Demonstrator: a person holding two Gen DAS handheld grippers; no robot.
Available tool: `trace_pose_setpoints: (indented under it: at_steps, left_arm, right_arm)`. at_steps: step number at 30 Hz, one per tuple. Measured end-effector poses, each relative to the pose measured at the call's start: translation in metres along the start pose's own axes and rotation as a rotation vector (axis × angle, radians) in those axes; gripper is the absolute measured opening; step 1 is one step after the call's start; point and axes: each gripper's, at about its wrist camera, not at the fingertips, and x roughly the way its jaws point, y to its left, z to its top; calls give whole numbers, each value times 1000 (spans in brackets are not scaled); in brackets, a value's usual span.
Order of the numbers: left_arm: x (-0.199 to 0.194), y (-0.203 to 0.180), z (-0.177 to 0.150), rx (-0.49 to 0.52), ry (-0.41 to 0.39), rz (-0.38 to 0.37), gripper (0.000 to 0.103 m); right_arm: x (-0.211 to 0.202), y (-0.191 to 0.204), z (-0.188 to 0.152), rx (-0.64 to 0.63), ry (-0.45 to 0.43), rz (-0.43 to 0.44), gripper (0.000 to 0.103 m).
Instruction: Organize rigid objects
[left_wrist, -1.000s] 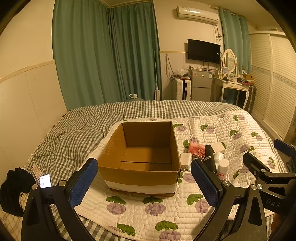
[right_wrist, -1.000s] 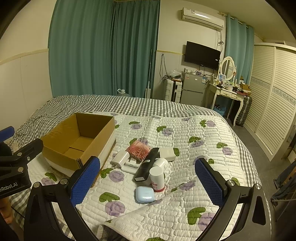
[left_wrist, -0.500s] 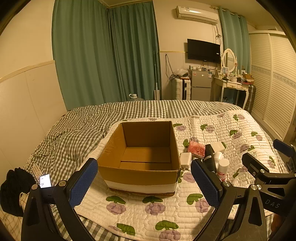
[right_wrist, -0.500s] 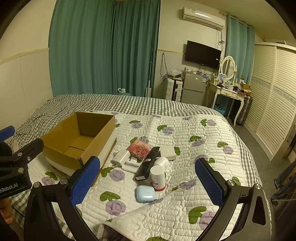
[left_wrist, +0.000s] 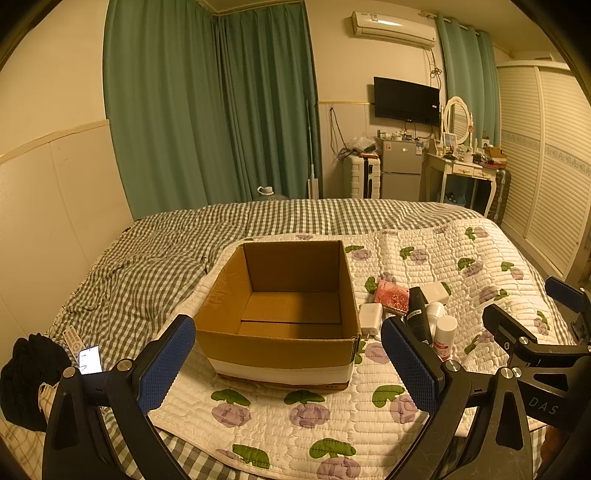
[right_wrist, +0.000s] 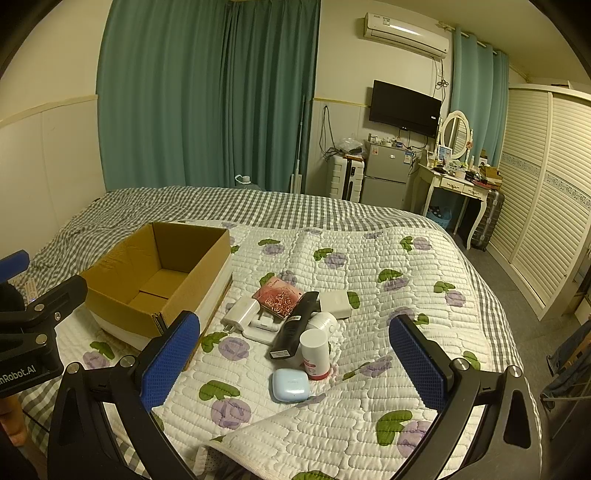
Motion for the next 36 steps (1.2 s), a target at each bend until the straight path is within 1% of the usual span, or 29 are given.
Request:
trace_pose_setpoints:
  at_steps: [11,17,23,27,30,31,36]
  left_arm:
    - [-1,-5,-4,5,5,-14,103]
    - [-4,-3,2,13,7,-23,103]
    - [-3,10,16,37,11,-18,103]
    - [10,32,28,46,42,-11,101]
    - [27,49,31,67,77,30,101]
    - [39,57,32,67,105,49,101]
    - [83,80,26,45,214,69,100]
  right_arm:
    - [1,1,0,-1,1,1,103]
    - [0,1,0,-1,0,-1,103]
    - [3,-4,3,-9,-2,-15,103]
    - [7,-10,10,-19,-1,-34,103]
    - [13,-16,12,-26,4,-53,103]
    - [18,-18,11,-25,13,-62,103]
    - [41,-23,7,-22,67,-72,103]
